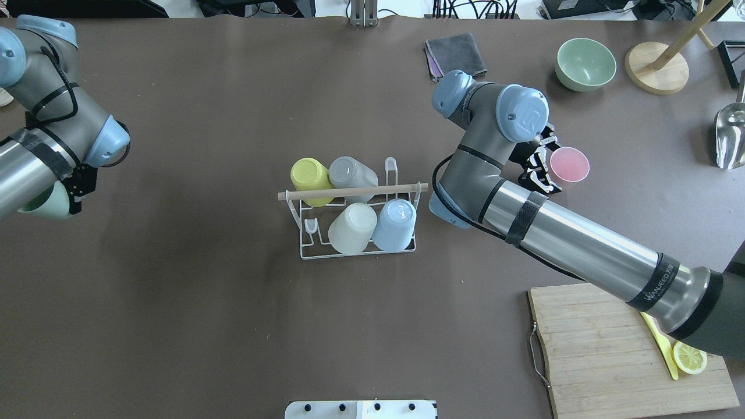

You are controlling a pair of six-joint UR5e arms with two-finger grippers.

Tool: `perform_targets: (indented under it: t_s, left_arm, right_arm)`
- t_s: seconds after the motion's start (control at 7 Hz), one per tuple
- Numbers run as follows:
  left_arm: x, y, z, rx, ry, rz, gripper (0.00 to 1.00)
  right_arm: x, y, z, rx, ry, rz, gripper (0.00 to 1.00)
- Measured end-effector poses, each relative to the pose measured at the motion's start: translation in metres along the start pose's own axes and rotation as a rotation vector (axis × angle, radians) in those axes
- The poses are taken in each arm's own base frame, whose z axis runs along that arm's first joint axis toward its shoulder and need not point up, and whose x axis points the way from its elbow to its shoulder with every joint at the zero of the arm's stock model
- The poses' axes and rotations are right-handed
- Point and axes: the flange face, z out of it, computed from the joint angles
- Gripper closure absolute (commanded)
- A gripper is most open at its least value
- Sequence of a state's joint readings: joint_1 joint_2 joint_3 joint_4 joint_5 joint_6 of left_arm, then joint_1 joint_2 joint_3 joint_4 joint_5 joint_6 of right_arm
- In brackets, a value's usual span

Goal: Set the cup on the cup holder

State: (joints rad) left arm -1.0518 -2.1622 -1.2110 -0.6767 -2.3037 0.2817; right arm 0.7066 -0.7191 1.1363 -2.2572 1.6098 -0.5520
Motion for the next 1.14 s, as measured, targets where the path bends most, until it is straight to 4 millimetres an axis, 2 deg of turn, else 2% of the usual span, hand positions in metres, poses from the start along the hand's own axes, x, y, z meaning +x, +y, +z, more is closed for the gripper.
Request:
perform_targets:
  t_s: [0.29, 0.57, 0.86, 1.0, 1.14]
  left_arm:
    - [0.007, 0.03, -0.043, 0.09, -0.01, 0.027, 1.0]
    - [0.013, 0.064, -0.084, 0.199, -0.078, -0.002, 1.0]
    - [0.042, 0.119, -0.122, 0.347, -0.236, 0.023, 1.0]
    - [0.055, 0.14, -0.133, 0.414, -0.29, 0.031, 1.0]
    - [0.065, 0.152, -0.14, 0.466, -0.317, 0.044, 1.0]
  right_arm:
    - [0.004, -0.005, -0.005, -0.009, 0.001, 0.001, 0.02]
    - [0.008, -0.009, 0.0, -0.019, 0.008, -0.003, 0.02]
    - [0.01, -0.012, 0.007, -0.028, 0.006, -0.005, 0.02]
    - [0.011, -0.013, 0.008, -0.031, 0.005, -0.005, 0.02]
    - [0.011, -0.013, 0.009, -0.032, 0.004, -0.005, 0.02]
